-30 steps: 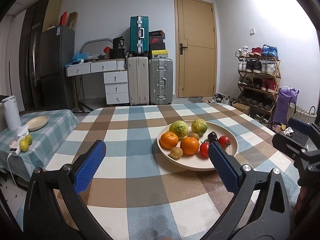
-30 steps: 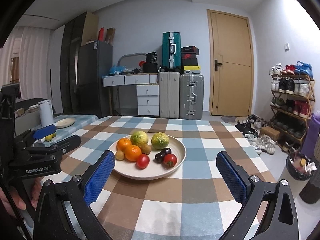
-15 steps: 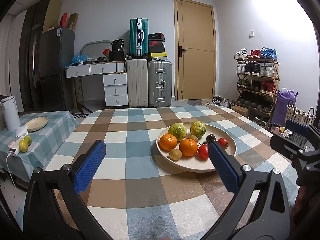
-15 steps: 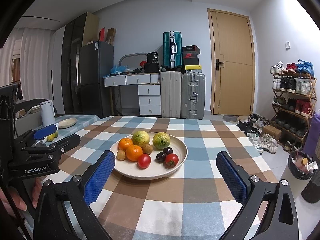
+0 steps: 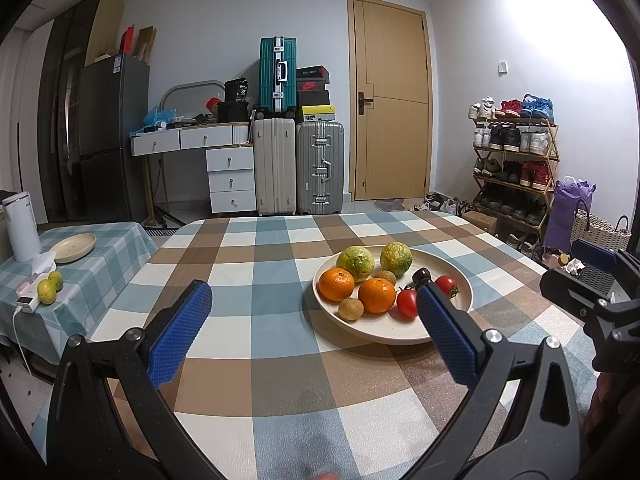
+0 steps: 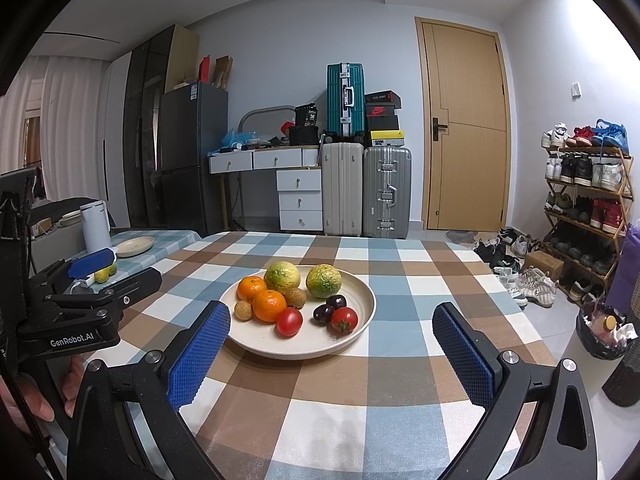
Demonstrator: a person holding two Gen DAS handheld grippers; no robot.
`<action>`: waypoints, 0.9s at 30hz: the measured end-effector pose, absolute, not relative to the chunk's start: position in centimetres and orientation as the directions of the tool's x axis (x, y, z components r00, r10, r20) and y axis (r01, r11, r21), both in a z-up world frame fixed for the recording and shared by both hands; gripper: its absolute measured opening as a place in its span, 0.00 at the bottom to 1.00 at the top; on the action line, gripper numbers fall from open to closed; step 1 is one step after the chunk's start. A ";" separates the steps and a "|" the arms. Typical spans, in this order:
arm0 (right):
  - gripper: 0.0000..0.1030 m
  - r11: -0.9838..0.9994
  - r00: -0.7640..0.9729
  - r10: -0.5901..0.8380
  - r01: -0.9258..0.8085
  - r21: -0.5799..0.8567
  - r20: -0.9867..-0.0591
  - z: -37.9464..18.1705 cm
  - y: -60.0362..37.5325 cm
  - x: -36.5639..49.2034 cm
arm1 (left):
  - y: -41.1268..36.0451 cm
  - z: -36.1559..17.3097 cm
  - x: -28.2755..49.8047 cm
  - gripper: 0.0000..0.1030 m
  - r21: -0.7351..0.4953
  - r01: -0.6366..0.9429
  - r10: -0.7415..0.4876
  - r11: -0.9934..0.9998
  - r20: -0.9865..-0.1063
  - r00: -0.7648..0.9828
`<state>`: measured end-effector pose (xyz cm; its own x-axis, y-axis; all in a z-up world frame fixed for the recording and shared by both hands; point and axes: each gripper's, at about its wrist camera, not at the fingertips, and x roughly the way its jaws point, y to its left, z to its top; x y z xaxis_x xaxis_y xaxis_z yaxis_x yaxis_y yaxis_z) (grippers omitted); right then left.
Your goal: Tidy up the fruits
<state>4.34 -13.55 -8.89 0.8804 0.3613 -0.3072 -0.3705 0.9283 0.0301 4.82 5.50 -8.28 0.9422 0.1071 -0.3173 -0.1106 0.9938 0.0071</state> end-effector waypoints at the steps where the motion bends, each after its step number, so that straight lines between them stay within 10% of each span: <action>1: 1.00 0.928 0.880 0.361 -0.371 0.030 -0.307 -8.9 -13.5 4.3 | 5.5 -8.3 4.8 0.99 0.007 -0.111 0.107 0.994 -0.317 0.942; 27: 1.00 0.928 0.880 0.362 -0.371 0.031 -0.306 -8.9 -13.6 4.3 | 5.6 -8.3 4.8 0.99 0.006 -0.114 0.110 0.993 -0.316 0.942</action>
<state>4.35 -13.58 -8.91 0.8805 0.3617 -0.3064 -0.3706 0.9283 0.0308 4.76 5.61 -8.31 0.9422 0.1103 -0.3165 -0.1142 0.9934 0.0064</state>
